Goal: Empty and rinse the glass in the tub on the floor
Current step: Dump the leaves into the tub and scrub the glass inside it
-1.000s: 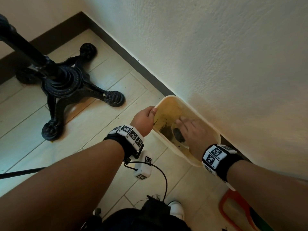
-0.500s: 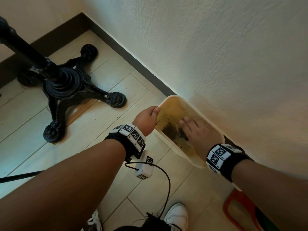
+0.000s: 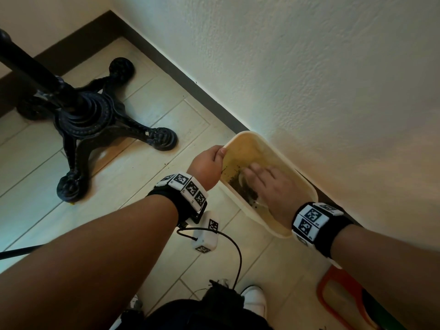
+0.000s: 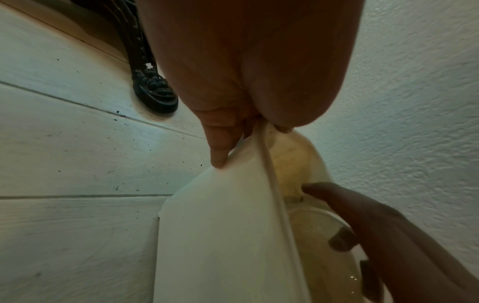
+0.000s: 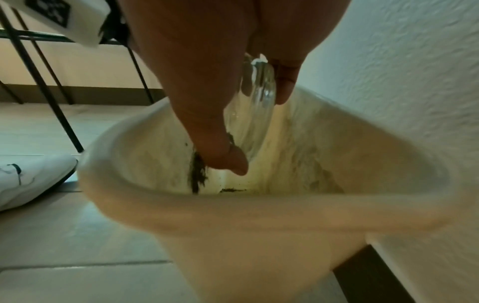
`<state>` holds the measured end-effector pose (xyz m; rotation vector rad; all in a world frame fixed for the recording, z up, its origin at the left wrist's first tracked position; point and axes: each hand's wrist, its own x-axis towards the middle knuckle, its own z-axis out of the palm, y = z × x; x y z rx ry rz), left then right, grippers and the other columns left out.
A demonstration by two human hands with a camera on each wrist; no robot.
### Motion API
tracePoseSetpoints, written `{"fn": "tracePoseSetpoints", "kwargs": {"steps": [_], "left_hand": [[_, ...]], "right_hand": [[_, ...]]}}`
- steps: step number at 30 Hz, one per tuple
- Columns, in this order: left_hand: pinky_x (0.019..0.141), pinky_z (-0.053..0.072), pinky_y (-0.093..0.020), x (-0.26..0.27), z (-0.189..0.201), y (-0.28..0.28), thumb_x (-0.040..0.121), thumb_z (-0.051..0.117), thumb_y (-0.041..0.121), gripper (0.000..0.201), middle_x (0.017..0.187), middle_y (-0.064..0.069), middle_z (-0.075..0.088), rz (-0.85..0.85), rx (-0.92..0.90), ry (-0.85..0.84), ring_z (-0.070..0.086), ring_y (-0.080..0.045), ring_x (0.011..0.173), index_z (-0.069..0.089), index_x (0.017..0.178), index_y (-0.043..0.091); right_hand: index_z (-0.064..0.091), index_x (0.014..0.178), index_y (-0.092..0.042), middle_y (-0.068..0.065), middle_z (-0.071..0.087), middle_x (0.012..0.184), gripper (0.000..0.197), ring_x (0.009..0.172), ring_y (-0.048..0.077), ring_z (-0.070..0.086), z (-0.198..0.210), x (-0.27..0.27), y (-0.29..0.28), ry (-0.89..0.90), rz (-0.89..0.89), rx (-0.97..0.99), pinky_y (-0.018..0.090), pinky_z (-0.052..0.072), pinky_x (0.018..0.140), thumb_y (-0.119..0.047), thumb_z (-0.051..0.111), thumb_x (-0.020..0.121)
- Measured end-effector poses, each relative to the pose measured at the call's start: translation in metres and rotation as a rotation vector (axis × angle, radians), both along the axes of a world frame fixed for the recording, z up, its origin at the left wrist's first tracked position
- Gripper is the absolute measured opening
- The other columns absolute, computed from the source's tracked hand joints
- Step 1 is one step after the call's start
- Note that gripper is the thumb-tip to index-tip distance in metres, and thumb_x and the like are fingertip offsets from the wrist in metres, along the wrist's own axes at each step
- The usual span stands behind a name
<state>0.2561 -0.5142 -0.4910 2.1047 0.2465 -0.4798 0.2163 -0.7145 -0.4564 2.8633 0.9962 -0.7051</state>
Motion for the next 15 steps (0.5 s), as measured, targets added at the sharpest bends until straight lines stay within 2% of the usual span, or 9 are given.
{"fn": "tracePoseSetpoints", "kwargs": {"steps": [2,4,7,11,13,15], "left_hand": [[0.076,0.047,-0.032,-0.001,-0.0006,-0.0025,0.103,0.031,0.036,0.041,0.099,-0.004,0.07,0.017,0.006,-0.005,0.063,-0.02,0.089,0.061,0.123,0.015],[0.073,0.045,-0.03,-0.0034,-0.0006,-0.0058,0.103,0.031,0.034,0.04,0.097,-0.005,0.07,0.031,0.005,-0.018,0.062,-0.02,0.087,0.062,0.12,0.014],[0.07,0.041,-0.027,-0.005,0.0002,-0.0079,0.103,0.031,0.033,0.04,0.094,-0.002,0.067,0.025,0.027,-0.02,0.06,-0.018,0.084,0.061,0.12,0.014],[0.07,0.041,-0.026,-0.0038,0.0011,-0.0097,0.103,0.031,0.033,0.04,0.097,-0.004,0.069,0.023,0.035,-0.032,0.061,-0.019,0.086,0.061,0.121,0.014],[0.062,0.039,-0.022,-0.0036,0.0007,-0.01,0.104,0.03,0.034,0.041,0.094,-0.002,0.067,0.011,0.05,-0.031,0.059,-0.017,0.083,0.06,0.122,0.014],[0.059,0.038,-0.02,-0.0034,0.0004,-0.0103,0.104,0.03,0.034,0.04,0.09,0.0,0.065,0.019,0.052,-0.033,0.059,-0.016,0.08,0.061,0.12,0.015]], "right_hand": [[0.04,0.143,-0.006,0.019,0.05,0.142,0.07,0.107,0.04,0.055,0.0007,-0.0023,-0.0002,0.005,0.024,0.011,0.051,0.056,0.08,-0.012,0.055,0.075],[0.042,0.142,-0.009,0.016,0.05,0.142,0.068,0.106,0.037,0.056,0.001,-0.0043,-0.0018,0.021,0.11,0.006,0.047,0.056,0.076,-0.014,0.048,0.075],[0.034,0.147,-0.01,0.018,0.045,0.146,0.076,0.111,0.04,0.053,-0.001,0.0017,-0.0059,0.017,0.006,0.025,0.052,0.054,0.084,-0.014,0.052,0.073],[0.04,0.144,-0.009,0.017,0.049,0.143,0.073,0.103,0.036,0.056,-0.0018,-0.0054,-0.0055,0.058,0.095,0.037,0.046,0.057,0.075,-0.013,0.047,0.071],[0.034,0.147,-0.01,0.018,0.045,0.147,0.078,0.108,0.037,0.054,-0.0021,-0.0016,-0.0088,0.072,-0.001,0.037,0.049,0.056,0.08,-0.015,0.049,0.071],[0.034,0.147,-0.008,0.02,0.046,0.145,0.075,0.11,0.041,0.053,-0.0027,0.0006,-0.0095,0.062,-0.097,0.063,0.052,0.055,0.082,-0.015,0.048,0.073]]}}
